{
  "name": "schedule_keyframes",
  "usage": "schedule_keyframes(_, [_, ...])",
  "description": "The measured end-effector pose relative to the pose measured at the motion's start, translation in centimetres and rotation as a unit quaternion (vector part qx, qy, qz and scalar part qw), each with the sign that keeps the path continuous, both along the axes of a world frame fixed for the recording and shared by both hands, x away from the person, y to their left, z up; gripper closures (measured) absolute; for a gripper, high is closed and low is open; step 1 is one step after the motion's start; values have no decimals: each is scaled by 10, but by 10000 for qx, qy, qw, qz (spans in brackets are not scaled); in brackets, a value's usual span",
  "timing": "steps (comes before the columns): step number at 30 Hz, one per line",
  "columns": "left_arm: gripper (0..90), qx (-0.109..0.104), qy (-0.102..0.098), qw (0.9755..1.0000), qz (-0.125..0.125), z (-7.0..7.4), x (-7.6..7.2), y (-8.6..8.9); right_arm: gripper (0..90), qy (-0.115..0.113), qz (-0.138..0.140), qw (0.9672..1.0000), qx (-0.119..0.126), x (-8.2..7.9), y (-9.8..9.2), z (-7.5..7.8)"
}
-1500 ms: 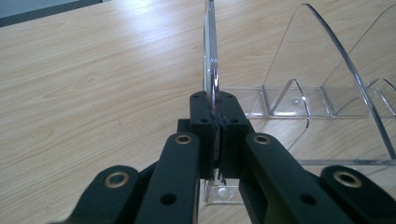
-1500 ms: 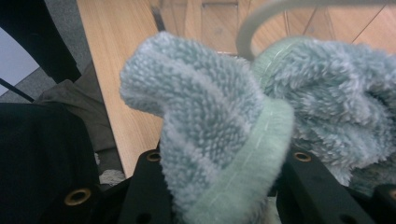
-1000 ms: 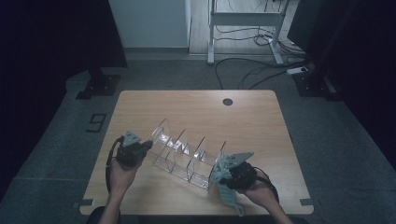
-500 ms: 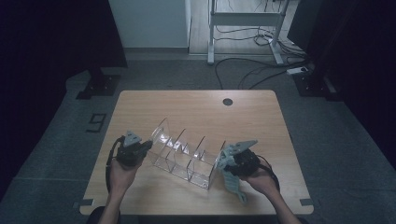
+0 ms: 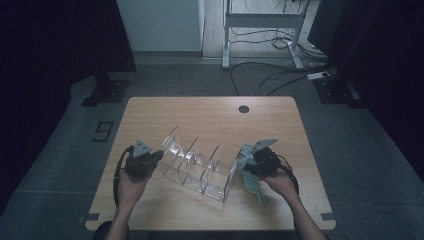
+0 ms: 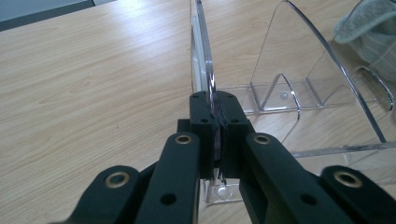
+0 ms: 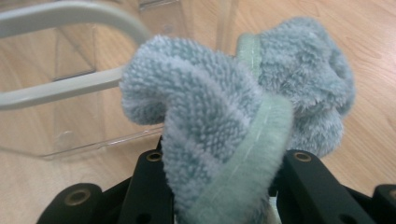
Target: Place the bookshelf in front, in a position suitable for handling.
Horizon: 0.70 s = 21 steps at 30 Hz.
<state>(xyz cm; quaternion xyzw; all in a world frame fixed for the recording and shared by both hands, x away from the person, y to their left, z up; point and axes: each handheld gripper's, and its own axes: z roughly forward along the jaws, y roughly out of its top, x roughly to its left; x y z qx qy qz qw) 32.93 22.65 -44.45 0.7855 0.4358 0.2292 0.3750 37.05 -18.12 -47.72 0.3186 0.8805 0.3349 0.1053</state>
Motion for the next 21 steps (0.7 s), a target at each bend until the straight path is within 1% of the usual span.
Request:
schedule_keyframes(3, [873,-14,-12,10000,17,0,0,0,661,21,-29,10000,-16,3,0,0])
schedule_keyframes(9, [871,-9,-28,10000,35,-1,0,0,661,11,-53,10000,-76,4,2,-3])
schedule_keyframes(16, [871,-22,-30,10000,46,-1,0,0,662,118,-81,9997,-179,8,5,-17])
schedule_keyframes(21, [870,-18,-34,10000,57,-1,0,0,662,211,-96,9992,-324,12,7,-30])
